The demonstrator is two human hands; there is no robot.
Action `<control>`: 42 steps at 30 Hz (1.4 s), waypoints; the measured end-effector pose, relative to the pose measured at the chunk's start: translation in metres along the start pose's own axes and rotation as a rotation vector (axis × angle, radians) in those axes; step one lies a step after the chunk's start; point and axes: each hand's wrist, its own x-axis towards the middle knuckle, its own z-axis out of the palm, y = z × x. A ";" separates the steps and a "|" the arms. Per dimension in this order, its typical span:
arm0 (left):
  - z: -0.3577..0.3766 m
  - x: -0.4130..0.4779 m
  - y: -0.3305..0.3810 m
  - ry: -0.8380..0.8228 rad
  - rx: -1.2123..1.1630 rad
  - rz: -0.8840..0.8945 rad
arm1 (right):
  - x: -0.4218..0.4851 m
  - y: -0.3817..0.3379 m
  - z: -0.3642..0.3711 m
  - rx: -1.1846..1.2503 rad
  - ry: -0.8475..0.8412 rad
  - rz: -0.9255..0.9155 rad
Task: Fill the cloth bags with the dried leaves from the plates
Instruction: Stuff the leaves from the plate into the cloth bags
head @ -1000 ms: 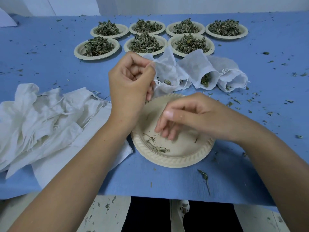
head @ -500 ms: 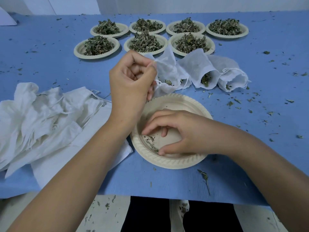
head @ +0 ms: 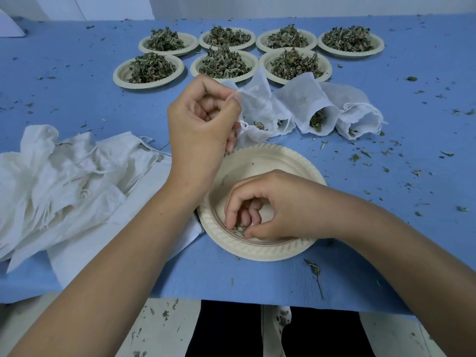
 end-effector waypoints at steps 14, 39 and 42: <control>0.001 0.000 0.000 -0.006 0.006 0.004 | 0.002 0.001 -0.002 -0.071 0.119 0.007; 0.004 -0.006 -0.001 -0.185 0.013 0.015 | 0.004 0.010 -0.014 0.114 1.058 -0.319; 0.005 -0.006 -0.001 -0.181 0.018 0.023 | 0.007 0.012 -0.012 -0.174 1.069 -0.292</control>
